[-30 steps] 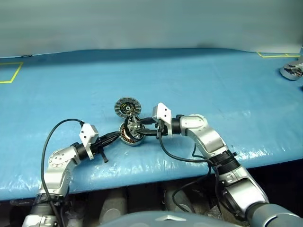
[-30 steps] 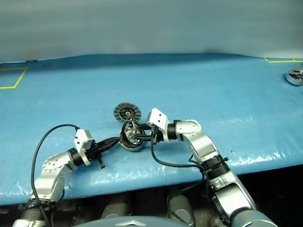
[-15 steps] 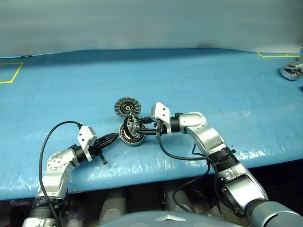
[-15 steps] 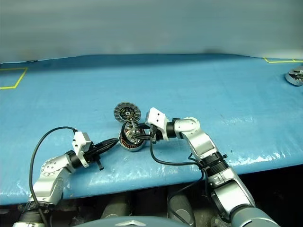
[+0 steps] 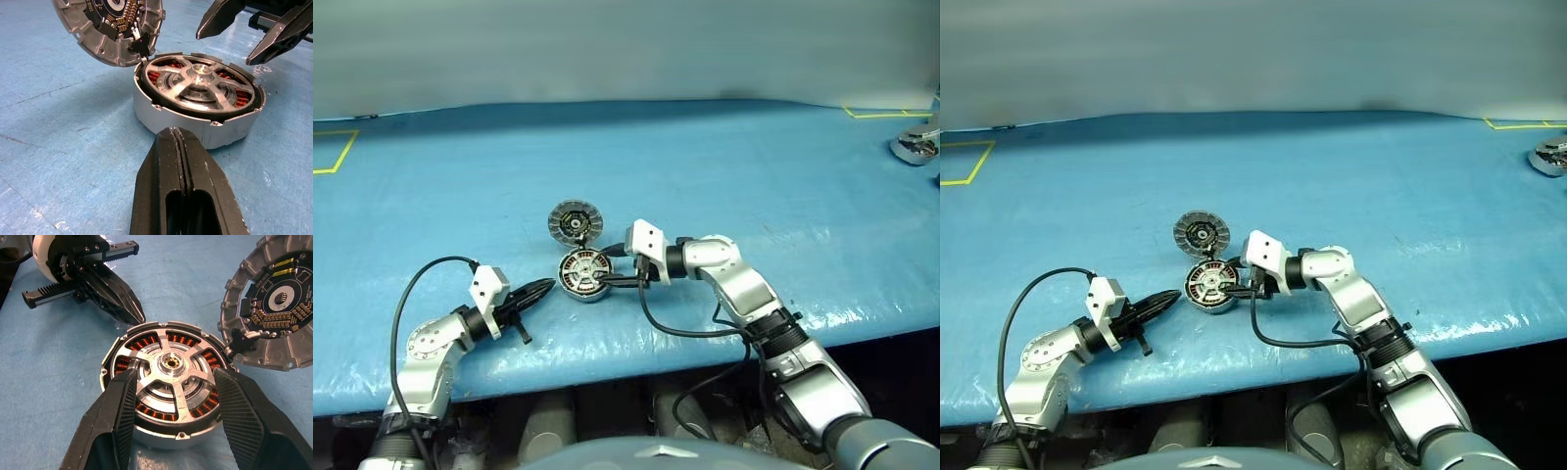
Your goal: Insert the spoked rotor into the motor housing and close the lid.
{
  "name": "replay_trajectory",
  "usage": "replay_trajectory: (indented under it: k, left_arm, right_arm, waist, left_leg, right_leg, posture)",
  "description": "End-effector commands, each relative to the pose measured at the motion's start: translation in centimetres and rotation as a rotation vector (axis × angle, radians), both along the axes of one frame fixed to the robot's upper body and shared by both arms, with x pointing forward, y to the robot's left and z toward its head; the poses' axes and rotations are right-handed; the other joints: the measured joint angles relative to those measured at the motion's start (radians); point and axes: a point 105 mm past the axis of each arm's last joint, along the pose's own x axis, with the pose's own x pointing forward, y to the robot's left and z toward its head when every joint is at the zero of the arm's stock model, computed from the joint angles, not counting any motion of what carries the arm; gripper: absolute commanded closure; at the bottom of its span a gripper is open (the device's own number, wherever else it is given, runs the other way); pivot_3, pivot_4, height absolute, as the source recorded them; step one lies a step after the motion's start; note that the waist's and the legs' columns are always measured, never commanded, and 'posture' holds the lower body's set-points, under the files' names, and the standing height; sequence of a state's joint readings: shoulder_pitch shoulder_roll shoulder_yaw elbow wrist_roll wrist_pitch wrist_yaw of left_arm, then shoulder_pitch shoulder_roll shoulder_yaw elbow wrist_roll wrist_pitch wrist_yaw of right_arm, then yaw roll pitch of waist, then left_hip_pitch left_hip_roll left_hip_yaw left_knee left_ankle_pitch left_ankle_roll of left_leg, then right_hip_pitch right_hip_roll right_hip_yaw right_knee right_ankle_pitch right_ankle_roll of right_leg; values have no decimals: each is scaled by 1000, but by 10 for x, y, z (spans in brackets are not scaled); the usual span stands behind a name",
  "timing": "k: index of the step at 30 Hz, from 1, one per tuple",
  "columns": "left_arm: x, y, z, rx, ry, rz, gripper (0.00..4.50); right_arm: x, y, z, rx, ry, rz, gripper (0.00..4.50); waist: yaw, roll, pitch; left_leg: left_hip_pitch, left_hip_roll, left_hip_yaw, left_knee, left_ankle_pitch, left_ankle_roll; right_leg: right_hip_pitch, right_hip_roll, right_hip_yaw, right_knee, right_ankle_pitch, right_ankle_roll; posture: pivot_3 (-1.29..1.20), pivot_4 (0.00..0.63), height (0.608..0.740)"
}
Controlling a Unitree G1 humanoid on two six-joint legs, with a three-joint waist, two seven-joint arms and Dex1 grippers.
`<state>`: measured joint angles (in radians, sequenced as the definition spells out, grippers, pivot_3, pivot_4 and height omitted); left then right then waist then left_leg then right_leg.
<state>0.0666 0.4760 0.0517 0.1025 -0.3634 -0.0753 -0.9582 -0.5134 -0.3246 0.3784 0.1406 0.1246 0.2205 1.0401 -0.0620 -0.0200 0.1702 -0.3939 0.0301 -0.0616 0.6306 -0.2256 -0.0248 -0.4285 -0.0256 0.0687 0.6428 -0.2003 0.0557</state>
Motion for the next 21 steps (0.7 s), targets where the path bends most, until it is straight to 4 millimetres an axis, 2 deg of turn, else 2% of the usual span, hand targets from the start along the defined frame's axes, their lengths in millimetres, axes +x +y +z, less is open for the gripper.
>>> replay_trajectory:
  k: [1,10,13,19,21]
  left_arm:
    - [1,3,7,9,-40,8,4500]
    - [0,1,5,8,-41,16,4500]
    - [0,1,5,9,-45,25,4500]
    - [1,2,5,-2,-60,57,4500]
    - [1,2,4,-5,-59,60,4500]
  right_arm:
    - [-1,3,22,104,-30,9,1905]
    - [0,4,21,135,-2,-9,1905]
    - [1,5,18,157,41,-31,2459]
    - [6,10,7,160,77,-91,4425]
    - [8,12,-2,139,96,-113,4471]
  waist:
    - [0,0,0]
    - [0,0,0]
    - [0,0,0]
    - [1,0,0]
    - [1,0,0]
  left_leg:
    - [0,0,0,0,0,0]
    - [0,0,0,0,0,0]
    - [0,0,0,0,0,0]
    - [0,0,0,0,0,0]
    - [0,0,0,0,0,0]
  right_leg:
    - [0,0,0,0,0,0]
    - [0,0,0,0,0,0]
    - [0,0,0,0,0,0]
    - [0,0,0,0,0,0]
    - [0,0,0,1,0,0]
  posture:
    - [0,150,740]
    - [0,150,740]
    - [0,150,740]
    - [0,150,740]
    - [0,150,740]
